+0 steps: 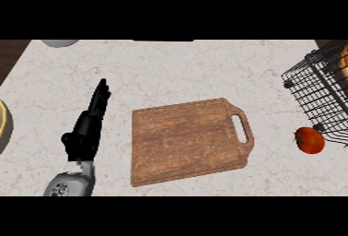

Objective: Pick the croissant from the cutting board and place it in the tiered basket

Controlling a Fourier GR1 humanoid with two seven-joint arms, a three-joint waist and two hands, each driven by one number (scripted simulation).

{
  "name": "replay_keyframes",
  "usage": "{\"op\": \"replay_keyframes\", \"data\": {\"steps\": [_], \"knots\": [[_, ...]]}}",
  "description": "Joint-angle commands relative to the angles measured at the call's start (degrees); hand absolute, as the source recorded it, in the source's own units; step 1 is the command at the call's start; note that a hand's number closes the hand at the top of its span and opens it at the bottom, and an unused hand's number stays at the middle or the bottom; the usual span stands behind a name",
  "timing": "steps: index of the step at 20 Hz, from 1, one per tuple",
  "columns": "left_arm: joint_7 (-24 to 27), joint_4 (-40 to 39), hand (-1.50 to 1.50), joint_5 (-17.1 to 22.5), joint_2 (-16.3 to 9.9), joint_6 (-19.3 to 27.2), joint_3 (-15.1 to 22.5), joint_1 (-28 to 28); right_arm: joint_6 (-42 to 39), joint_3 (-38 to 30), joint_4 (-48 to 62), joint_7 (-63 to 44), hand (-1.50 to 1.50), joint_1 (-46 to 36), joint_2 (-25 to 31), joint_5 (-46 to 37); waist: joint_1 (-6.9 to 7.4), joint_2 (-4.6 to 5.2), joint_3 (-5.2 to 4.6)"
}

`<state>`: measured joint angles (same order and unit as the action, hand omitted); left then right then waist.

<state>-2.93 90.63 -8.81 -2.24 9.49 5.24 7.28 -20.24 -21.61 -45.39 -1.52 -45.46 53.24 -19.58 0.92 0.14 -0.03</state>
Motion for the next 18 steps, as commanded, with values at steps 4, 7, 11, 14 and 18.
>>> {"op": "replay_keyframes", "data": {"steps": [4,7,11,14,18], "knots": [[-2.8,2.6,0.00,-0.2,-0.5,-0.2,0.1,-0.1,0.9,-9.1,12.1,-2.7,-1.50,-2.7,8.8,3.5,0.24,0.17,0.12],[1.4,-1.4,0.00,0.8,-1.1,-0.7,-1.9,0.5,-0.9,-13.4,17.7,1.6,-1.50,1.9,12.2,6.1,-0.61,0.34,0.16],[0.7,1.0,0.00,0.2,0.0,-0.3,-0.2,-1.5,-4.1,-19.6,25.4,7.6,-1.50,7.6,15.9,10.2,-0.97,0.29,0.35],[1.2,0.4,0.00,0.2,0.2,0.7,-1.1,-1.1,-10.4,-21.5,29.2,12.2,-1.50,12.4,21.9,11.0,-1.74,0.34,0.46],[1.9,-0.7,0.00,0.9,-1.0,-0.5,-2.2,-0.2,-13.7,-23.5,32.9,18.8,-1.50,17.6,23.1,12.0,-1.62,0.50,0.58]]}}
